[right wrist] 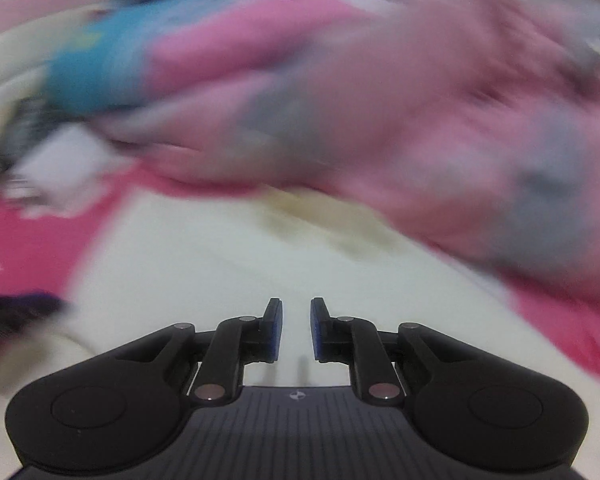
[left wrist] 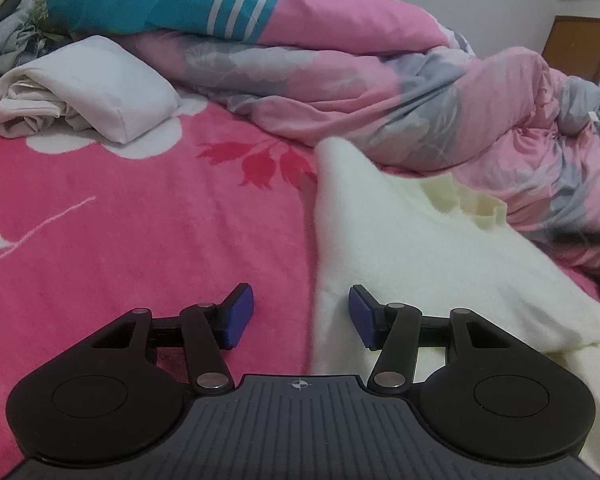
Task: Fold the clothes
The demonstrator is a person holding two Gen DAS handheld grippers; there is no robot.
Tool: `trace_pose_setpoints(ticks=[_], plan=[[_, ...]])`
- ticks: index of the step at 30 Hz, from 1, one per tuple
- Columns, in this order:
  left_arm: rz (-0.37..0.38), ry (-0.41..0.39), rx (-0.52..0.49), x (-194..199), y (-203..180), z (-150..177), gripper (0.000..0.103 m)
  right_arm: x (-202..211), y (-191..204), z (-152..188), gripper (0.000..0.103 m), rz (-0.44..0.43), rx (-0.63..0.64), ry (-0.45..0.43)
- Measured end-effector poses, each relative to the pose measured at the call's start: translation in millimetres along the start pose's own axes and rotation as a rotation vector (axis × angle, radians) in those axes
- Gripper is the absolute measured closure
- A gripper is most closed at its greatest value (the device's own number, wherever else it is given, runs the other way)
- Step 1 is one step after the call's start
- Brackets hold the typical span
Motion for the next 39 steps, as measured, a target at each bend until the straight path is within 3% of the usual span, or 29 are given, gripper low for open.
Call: trace_pose_setpoints(ticks=[6,10,12,16,17,19,21,23,25,27,31,33,35,38,39], plan=[[0.021,0.008,0.010,-1,2,1,0.049,-75,102,-47,0.073,-0.120,0.207,0.015],[0.029,0.018,0.011,-1,3,2,0.049,-128,99,-60,0.056,-0.083,0.260,0.027],[0.038,0.022,0.021,-1,4,2,0.049,-145,88,-55,0.042,-0.139,0.223,0.061],[0.041,0.021,0.024,-1,4,3,0.049,-157,73,-48,0.035,-0.253,0.127,0.122],[0.041,0.020,0.025,-1,4,3,0.049,-157,72,-46,0.037,-0.273,0.098,0.134],[0.043,0.019,0.029,0,4,2,0.049,-152,72,-41,0.051,-0.329,0.068,0.143],[0.042,0.017,0.030,-1,4,2,0.049,-146,78,-36,0.079,-0.343,0.093,0.129],[0.042,0.016,0.031,0,4,2,0.049,-143,85,-35,0.096,-0.278,0.146,0.107],[0.043,0.015,0.036,0,4,2,0.049,-135,90,-35,0.098,-0.212,0.190,0.077],[0.043,0.014,0.038,0,4,2,0.048,-133,90,-31,0.098,-0.084,0.281,0.047],[0.043,0.015,0.037,0,4,2,0.048,-138,94,-21,0.095,0.000,0.381,0.049],[0.043,0.015,0.037,1,4,2,0.048,-125,93,-33,0.090,0.034,0.355,0.013],[0.041,0.015,0.035,1,4,3,0.048,-104,100,-46,0.089,0.039,0.363,-0.071],[0.037,0.014,0.032,1,3,3,0.048,-79,135,-48,0.090,-0.178,0.407,-0.145],[0.034,0.013,0.029,2,3,3,0.048,-85,143,-42,0.091,-0.200,0.438,-0.121]])
Point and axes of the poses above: each gripper's, at about its wrist camera, not at the fingertips, and x roughly against the way its jaws point, y to its left, z to its underside, the point moved 9 cm from there along -x, roughly the way its jaws point, and after that the axes turned 1 degree about y, right-handed, at the moved point
